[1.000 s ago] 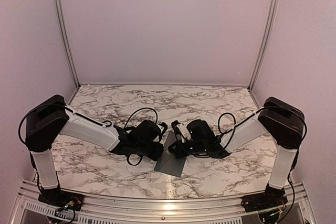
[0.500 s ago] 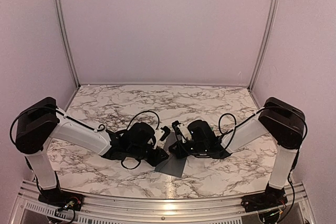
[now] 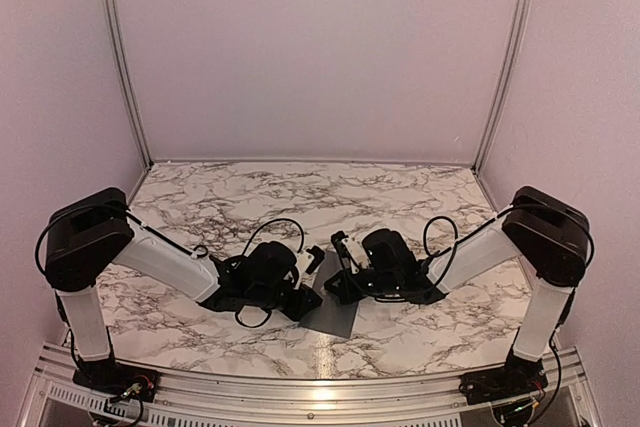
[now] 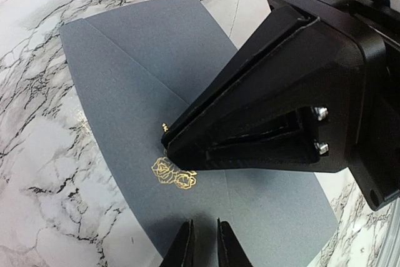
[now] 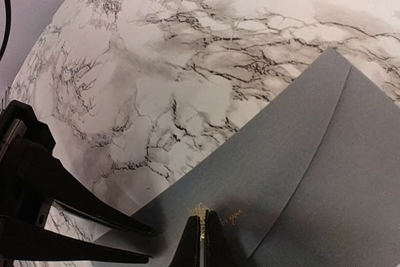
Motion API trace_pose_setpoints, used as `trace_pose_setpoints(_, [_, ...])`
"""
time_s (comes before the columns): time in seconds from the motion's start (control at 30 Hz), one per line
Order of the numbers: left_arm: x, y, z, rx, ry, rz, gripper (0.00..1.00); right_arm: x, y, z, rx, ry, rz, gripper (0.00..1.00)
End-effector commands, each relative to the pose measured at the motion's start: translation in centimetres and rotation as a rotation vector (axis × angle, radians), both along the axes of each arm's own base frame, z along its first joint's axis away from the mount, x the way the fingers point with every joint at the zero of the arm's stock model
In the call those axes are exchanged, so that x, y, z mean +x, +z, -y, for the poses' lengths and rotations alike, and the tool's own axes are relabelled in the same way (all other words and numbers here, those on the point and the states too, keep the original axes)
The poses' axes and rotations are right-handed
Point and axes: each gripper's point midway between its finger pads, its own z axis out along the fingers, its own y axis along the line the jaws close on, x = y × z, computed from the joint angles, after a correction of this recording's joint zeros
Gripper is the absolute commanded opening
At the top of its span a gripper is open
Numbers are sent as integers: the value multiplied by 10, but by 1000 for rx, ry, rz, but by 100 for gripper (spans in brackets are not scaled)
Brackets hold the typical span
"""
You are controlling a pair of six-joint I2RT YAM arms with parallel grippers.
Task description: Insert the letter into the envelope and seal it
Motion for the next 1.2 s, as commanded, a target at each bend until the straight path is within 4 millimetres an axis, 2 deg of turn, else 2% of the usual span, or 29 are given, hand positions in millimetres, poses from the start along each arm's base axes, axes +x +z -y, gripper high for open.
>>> trace_pose_setpoints(0.0, [-7, -29, -12, 69, 18, -26, 15, -4, 12, 2, 16, 3, 11, 0])
trace_pose_setpoints(0.07, [-7, -29, -12, 69, 18, -23, 15, -3, 10, 4, 8, -2, 15, 0])
trace_pose_setpoints(0.23, [-9, -28, -9, 67, 8, -19, 14, 1, -11, 4, -40, -9, -3, 0])
trace_pose_setpoints(0.4, [-11, -28, -12, 72, 7, -17, 14, 14, -25, 13, -82, -51, -10, 0])
trace_pose_setpoints(0.57, [-12, -26, -13, 69, 11, -14, 14, 28, -27, 26, -126, -91, 3, 0])
trace_pose_setpoints(0.7, [-11, -26, -13, 71, 11, -12, 14, 34, -27, 29, -128, -98, 13, 0])
trace_pose_setpoints(0.9, [-9, -15, -5, 39, 11, -9, 14, 21, -38, 29, -116, -60, -19, 0])
trace_pose_setpoints(1.17, [-4, -5, 5, 12, 8, 2, 14, -10, -27, 18, -111, 26, -4, 0])
